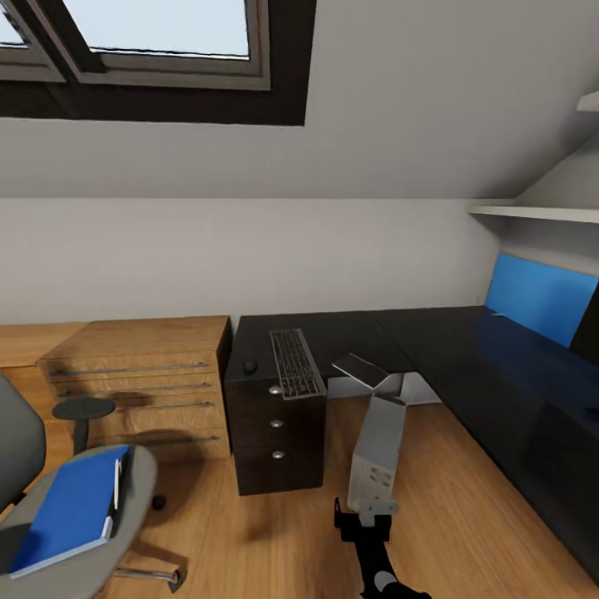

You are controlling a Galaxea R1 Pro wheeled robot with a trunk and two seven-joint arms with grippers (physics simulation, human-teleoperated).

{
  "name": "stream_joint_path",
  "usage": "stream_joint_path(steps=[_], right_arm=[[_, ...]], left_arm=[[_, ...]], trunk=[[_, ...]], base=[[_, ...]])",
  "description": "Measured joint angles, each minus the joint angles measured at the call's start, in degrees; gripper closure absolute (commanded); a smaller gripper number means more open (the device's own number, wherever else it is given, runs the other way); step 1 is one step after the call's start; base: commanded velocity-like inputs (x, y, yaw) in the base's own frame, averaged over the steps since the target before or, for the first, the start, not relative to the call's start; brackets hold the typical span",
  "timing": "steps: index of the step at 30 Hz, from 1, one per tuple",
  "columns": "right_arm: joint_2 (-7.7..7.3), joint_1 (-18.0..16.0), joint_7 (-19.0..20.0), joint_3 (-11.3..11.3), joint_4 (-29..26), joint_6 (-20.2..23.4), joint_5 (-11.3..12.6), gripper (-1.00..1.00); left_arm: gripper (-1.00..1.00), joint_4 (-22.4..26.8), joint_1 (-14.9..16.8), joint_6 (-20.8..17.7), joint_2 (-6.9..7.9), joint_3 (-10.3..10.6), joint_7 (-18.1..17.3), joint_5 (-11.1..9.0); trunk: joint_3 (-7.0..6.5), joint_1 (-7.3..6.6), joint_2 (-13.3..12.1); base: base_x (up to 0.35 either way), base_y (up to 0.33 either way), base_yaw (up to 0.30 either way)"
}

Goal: In the bedroom, organize the workspace by keeping the computer under the desk, ensuring the monitor is on the desk, placing the keyboard on the desk next to the monitor, placing the mouse on the desk next to the keyboard, moving the folder from the swivel chair onto the desk next to the mouse, stacking the notebook on top of the folder with the pen on top of the notebook, and positioning the swivel chair next to the desk.

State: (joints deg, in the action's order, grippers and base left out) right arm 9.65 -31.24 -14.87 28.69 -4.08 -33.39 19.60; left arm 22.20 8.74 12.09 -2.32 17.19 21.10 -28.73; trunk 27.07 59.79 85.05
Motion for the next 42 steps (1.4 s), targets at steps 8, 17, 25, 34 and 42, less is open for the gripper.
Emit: stream_joint_path(steps=[8, 17, 25, 34, 42], right_arm=[[-0.71, -0.4, 5.5, -2.6, -18.1, 19.7, 6.2, -1.0], [-4.71, -0.5, 6.6, -18.5, -40.4, 40.4, 22.9, -1.0], [-5.58, -0.4, 6.6, -19.6, -41.7, 41.2, 23.8, -1.0], [-7.31, -0.3, 6.7, -19.7, -40.7, 41.8, 27.9, -1.0], [-7.51, -0.1, 6.8, -19.5, -40.7, 42.5, 35.0, -1.0]], left_arm=[[-1.0, 21.4, 0.0, -9.9, 0.45, -0.2, 0.3, 0.2], [-1.0, 48.6, 0.0, -34.2, 0.97, -3.1, 0.4, -0.3], [-1.0, 39.8, 0.0, -34.4, 1.14, -3.3, 0.5, 0.1], [-1.0, 44.9, 0.0, -26.1, 0.97, -2.0, 1.8, -0.1], [-1.0, 48.0, 0.0, -23.4, 0.97, -0.4, 2.4, -0.6]], trunk=[[-0.01, 0.0, 0.0], [-0.01, 0.0, 0.0], [0.0, 0.0, 0.0], [0.0, 0.03, 0.0], [0.89, 1.13, 2.0]], base=[[0.317, 0.137, 0.0], [0.318, 0.097, 0.0], [0.323, 0.066, 0.0], [0.169, 0.006, 0.0], [0.007, 0.0, 0.0]])
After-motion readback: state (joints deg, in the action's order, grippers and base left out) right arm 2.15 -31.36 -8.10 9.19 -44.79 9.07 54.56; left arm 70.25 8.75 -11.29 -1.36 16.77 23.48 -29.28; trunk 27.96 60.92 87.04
